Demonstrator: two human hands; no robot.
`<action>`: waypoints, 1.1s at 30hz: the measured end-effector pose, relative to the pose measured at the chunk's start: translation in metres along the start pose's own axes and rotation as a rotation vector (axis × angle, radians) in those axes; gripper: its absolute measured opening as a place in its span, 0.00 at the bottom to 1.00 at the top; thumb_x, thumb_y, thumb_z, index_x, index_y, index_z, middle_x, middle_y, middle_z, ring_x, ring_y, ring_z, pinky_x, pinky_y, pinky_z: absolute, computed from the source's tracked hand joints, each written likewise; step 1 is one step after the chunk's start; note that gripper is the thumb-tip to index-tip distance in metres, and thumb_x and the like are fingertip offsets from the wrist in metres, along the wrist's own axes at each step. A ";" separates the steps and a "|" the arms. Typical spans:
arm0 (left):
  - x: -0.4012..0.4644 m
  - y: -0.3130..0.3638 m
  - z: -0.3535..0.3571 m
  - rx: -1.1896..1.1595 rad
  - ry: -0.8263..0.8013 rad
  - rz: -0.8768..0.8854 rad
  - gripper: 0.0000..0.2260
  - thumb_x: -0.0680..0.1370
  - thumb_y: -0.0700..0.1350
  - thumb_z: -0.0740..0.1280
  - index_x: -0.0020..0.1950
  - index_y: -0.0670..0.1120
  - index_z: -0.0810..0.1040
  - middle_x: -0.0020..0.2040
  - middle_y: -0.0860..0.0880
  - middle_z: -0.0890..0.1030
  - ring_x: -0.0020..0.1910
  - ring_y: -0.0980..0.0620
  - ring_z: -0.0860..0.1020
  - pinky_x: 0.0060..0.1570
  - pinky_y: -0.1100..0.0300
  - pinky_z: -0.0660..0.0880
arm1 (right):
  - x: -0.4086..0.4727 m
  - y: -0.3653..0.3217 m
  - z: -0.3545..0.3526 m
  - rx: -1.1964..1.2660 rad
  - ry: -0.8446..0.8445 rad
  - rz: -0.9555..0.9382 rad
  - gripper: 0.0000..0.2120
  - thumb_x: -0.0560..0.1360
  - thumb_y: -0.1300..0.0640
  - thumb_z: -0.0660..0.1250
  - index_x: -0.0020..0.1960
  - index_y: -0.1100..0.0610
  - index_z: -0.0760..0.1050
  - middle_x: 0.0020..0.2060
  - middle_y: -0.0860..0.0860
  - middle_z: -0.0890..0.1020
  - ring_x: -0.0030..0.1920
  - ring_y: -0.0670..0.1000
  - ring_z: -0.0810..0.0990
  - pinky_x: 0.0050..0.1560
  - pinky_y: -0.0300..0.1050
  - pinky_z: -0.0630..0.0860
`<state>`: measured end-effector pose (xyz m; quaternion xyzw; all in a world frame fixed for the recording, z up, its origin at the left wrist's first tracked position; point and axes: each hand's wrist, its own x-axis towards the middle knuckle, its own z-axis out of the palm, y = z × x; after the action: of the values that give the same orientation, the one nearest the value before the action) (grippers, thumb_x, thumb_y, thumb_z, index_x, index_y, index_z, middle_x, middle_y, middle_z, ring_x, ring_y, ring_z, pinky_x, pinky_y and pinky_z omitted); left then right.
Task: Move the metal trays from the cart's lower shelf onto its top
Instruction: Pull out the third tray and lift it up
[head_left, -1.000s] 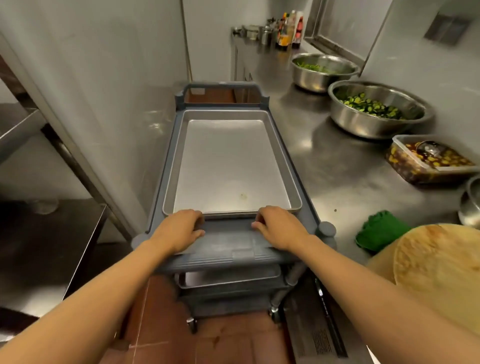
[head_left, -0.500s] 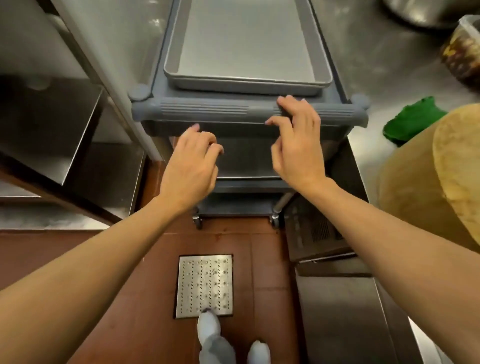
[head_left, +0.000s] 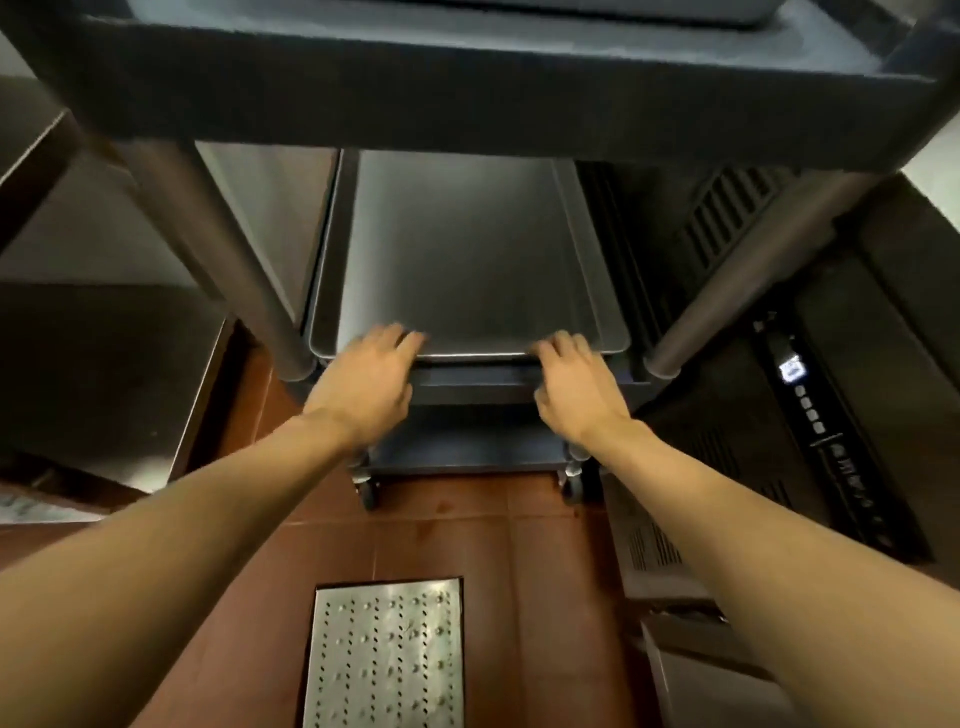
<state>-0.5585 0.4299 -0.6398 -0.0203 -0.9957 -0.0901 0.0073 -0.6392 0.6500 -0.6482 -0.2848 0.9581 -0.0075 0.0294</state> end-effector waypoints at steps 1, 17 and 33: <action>0.012 -0.004 0.009 -0.001 -0.004 0.007 0.24 0.73 0.39 0.65 0.69 0.42 0.68 0.62 0.40 0.75 0.61 0.40 0.73 0.62 0.46 0.71 | 0.007 0.002 0.011 -0.022 0.016 0.011 0.20 0.75 0.59 0.65 0.65 0.59 0.68 0.62 0.58 0.73 0.63 0.59 0.68 0.62 0.52 0.70; 0.034 0.005 0.041 0.120 0.050 -0.023 0.12 0.71 0.35 0.67 0.54 0.43 0.77 0.48 0.42 0.78 0.47 0.39 0.76 0.40 0.50 0.71 | 0.034 0.023 0.027 -0.074 0.138 -0.083 0.05 0.72 0.68 0.67 0.44 0.60 0.78 0.44 0.55 0.80 0.45 0.58 0.79 0.37 0.45 0.62; -0.081 0.069 -0.106 0.157 -0.049 0.180 0.04 0.77 0.43 0.66 0.47 0.44 0.73 0.45 0.45 0.77 0.45 0.44 0.77 0.37 0.55 0.66 | -0.107 -0.011 -0.111 -0.041 0.026 -0.290 0.15 0.74 0.46 0.69 0.49 0.57 0.71 0.45 0.52 0.78 0.46 0.54 0.77 0.36 0.48 0.70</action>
<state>-0.4737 0.4753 -0.5252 -0.1111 -0.9937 -0.0102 -0.0076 -0.5505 0.6990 -0.5317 -0.4208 0.9071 0.0041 0.0100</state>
